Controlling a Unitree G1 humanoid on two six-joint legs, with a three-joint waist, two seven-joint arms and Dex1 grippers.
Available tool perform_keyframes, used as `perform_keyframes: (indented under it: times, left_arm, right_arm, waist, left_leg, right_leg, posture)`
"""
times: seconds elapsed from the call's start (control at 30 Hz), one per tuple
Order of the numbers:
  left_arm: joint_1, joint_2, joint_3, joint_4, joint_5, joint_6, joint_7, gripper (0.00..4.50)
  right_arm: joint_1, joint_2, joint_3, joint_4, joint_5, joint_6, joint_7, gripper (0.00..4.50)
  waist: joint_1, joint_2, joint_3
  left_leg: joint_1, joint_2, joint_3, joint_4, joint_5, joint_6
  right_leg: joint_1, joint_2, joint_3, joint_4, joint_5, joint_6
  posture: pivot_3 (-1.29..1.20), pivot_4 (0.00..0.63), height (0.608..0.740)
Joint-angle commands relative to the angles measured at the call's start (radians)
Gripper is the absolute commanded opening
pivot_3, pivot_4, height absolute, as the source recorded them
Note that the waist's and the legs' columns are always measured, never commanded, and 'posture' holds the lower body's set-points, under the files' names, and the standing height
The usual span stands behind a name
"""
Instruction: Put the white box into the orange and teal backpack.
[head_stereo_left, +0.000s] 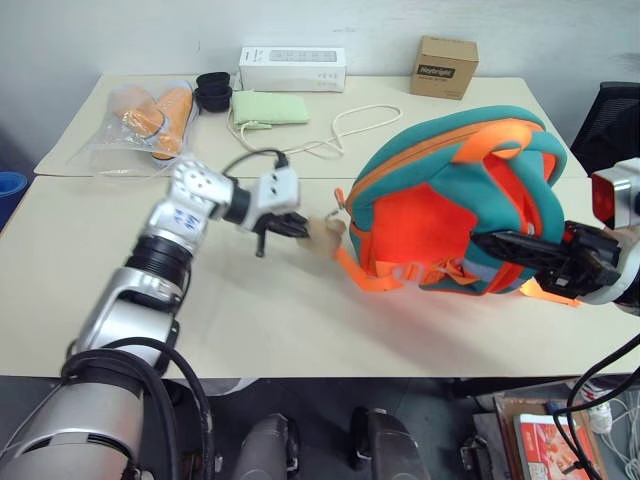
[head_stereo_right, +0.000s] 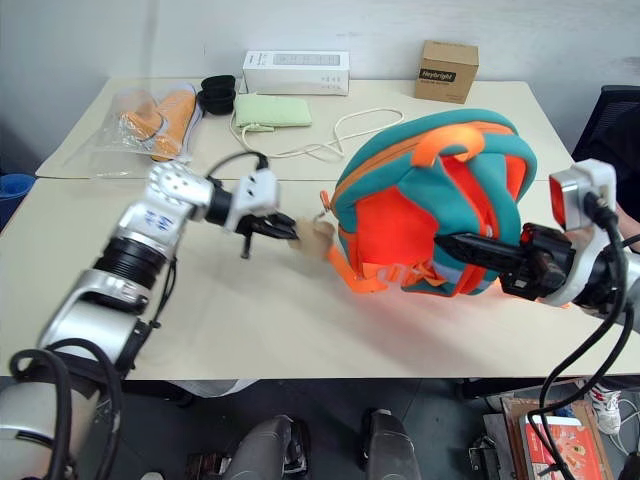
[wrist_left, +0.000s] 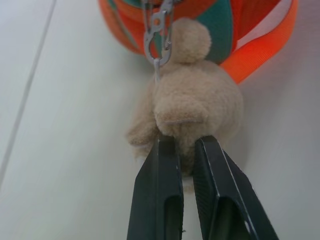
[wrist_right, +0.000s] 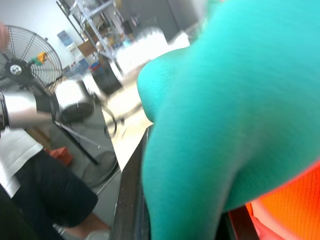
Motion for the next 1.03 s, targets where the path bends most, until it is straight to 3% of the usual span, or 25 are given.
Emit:
perform_keyframes:
  times: [0.03,0.17,0.27,0.43,0.53,0.63,0.73,0.87,1.03]
  left_arm:
    - [0.022,-0.043,-0.012,-0.024,0.039,0.007,0.029,0.06]
    - [0.039,-0.048,0.002,-0.055,0.041,0.026,0.022,0.06]
    - [0.047,-0.007,0.056,-0.098,-0.015,0.114,-0.025,0.06]
    - [0.148,0.118,0.134,-0.346,-0.143,0.346,-0.148,1.64]
    - [0.279,0.278,0.215,-0.558,-0.243,0.482,-0.227,2.54]
    - [0.338,0.353,0.278,-0.668,-0.324,0.592,-0.23,3.49]
    - [0.395,0.474,0.45,-0.723,-0.4,0.714,-0.183,4.43]
    - [0.443,0.541,0.598,-0.794,-0.501,0.824,-0.122,4.47]
    - [0.492,0.52,0.724,-0.897,-0.618,0.925,-0.02,4.47]
  right_arm:
    - [-0.03,-0.009,-0.055,-0.018,0.05,-0.013,-0.021,0.0]
    - [-0.046,-0.007,-0.052,-0.037,0.064,-0.023,-0.061,0.0]
    - [-0.018,-0.006,-0.028,-0.071,-0.028,-0.069,-0.067,0.0]
    - [0.03,-0.035,0.018,-0.057,-0.244,-0.184,-0.013,1.56]
    - [0.075,-0.165,-0.049,0.054,-0.306,-0.19,0.158,2.54]
    - [0.115,-0.261,-0.078,0.163,-0.368,-0.217,0.294,3.56]
    - [0.125,-0.409,-0.114,0.421,-0.487,-0.283,0.456,4.5]
    - [0.064,-0.503,-0.096,0.647,-0.518,-0.279,0.597,4.5]
    - [0.039,-0.491,-0.064,0.705,-0.561,-0.284,0.637,4.5]
  waist:
    - [0.0,0.0,0.0]
    - [0.005,0.0,0.0]
    - [0.002,0.0,0.0]
    - [-0.014,0.0,0.0]
    - [-0.027,0.001,0.0]
    - [-0.024,0.001,0.0]
    - [-0.017,0.001,0.0]
    - [-0.025,0.002,-0.001]
    - [-0.028,0.002,-0.001]
  left_leg:
    - [0.0,0.0,0.0,0.0,0.0,0.0]
    - [0.0,0.0,-0.001,0.002,0.0,0.0]
    - [0.0,0.0,-0.001,0.002,-0.001,0.002]
    - [0.0,0.001,0.001,0.002,-0.002,0.001]
    - [0.0,0.001,0.002,0.0,-0.002,0.0]
    - [0.0,0.001,0.002,0.0,-0.002,0.0]
    - [0.0,0.0,-0.001,0.003,-0.002,0.002]
    - [0.001,0.001,0.0,0.002,-0.004,0.001]
    - [0.002,0.003,0.0,0.001,-0.004,-0.002]
  right_leg:
    - [0.0,0.0,0.0,0.0,0.0,0.0]
    - [0.001,-0.001,0.0,0.001,0.0,0.0]
    - [0.001,-0.001,0.0,0.0,0.0,0.0]
    - [0.0,0.001,0.0,0.001,0.0,0.0]
    - [-0.001,0.002,0.002,0.002,0.0,0.0]
    - [-0.001,0.002,0.002,0.0,0.0,0.0]
    - [0.001,0.001,0.002,-0.001,0.0,0.001]
    - [0.002,0.0,0.003,-0.002,0.0,0.0]
    - [0.001,-0.004,0.006,-0.001,-0.001,-0.002]
  posture:
    - [0.0,0.15,0.74]
    - [0.0,0.15,0.74]
    - [0.0,0.15,0.74]
    - [0.0,0.15,0.74]
    - [0.0,0.15,0.74]
    - [0.0,0.15,0.74]
    - [0.0,0.15,0.74]
    - [0.0,0.15,0.74]
    - [0.0,0.15,0.74]
